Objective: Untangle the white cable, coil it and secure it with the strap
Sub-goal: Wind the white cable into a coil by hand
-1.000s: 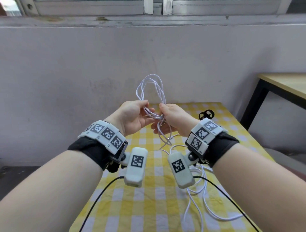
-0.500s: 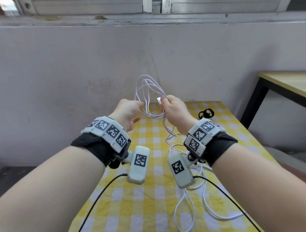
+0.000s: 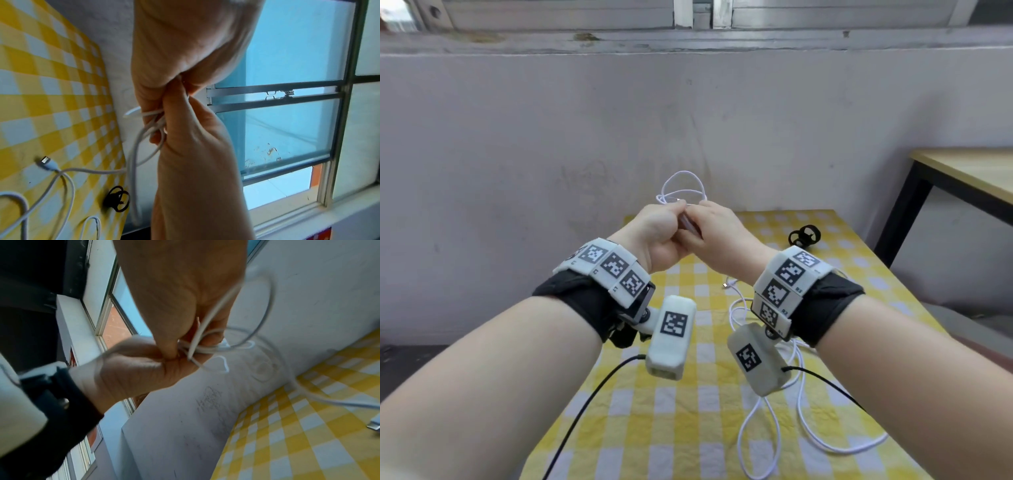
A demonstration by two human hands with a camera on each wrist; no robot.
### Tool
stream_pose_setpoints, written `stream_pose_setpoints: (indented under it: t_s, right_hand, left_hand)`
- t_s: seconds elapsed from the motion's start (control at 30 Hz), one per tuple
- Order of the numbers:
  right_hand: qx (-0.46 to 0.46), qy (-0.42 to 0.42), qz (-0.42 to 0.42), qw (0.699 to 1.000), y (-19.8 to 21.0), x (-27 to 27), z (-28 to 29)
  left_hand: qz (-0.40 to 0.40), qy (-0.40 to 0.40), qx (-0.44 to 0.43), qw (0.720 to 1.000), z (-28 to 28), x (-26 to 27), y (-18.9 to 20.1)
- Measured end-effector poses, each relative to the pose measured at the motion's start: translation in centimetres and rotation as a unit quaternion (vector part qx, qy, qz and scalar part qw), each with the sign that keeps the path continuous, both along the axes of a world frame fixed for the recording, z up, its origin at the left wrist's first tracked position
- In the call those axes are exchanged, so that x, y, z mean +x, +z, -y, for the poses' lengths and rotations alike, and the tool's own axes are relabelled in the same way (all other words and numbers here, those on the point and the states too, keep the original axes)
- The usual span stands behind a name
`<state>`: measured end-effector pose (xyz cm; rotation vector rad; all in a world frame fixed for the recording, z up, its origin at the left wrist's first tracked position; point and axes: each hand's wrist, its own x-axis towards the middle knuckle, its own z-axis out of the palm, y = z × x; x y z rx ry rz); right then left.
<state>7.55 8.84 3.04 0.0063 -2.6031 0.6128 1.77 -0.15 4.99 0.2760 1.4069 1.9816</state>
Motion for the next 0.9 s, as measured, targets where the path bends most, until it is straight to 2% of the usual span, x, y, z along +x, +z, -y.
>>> stream_pose_setpoints:
  t_s: [0.13, 0.2, 0.3, 0.43, 0.53, 0.67, 0.77, 0.9]
  right_hand:
    - [-0.104, 0.006, -0.027, 0.994, -0.1, 0.5, -0.3]
    - [-0.124, -0.007, -0.034, 0.992, -0.1, 0.7, -0.6]
    - [-0.090, -0.033, -0.022, 0.995, -0.1, 1.0, -1.1]
    - [-0.181, -0.022, 0.038, 0.983, -0.2, 1.4, -2.2]
    - [-0.215, -0.030, 0.085, 0.972, -0.5, 1.4, -3.1]
    - [-0.131, -0.090, 0.149, 0.976, -0.6, 1.5, -4.4]
    - [-0.068, -0.154, 0.167, 0.972, -0.8, 2.1, -6.3]
    - [-0.041, -0.217, 0.173, 0.960, -0.8, 2.4, -7.9]
  left_hand:
    - [0.077, 0.024, 0.060, 0.995, 0.7, -0.8, 0.2]
    - [0.091, 0.041, 0.098, 0.990, 0.9, -1.2, 0.2]
    - [0.099, 0.087, 0.140, 0.981, 1.0, -2.1, 0.2]
    - [0.104, 0.098, 0.169, 0.975, 2.1, -3.5, 0.7]
    - [0.071, 0.094, 0.129, 0.985, 2.7, -4.1, 0.9]
    - [0.013, 0.093, 0.063, 0.994, 3.4, -4.3, 0.9]
    - [-0.029, 0.084, 0.011, 0.996, 4.1, -4.6, 1.0]
    - [-0.071, 0.063, -0.044, 0.995, 4.5, -4.9, 1.1]
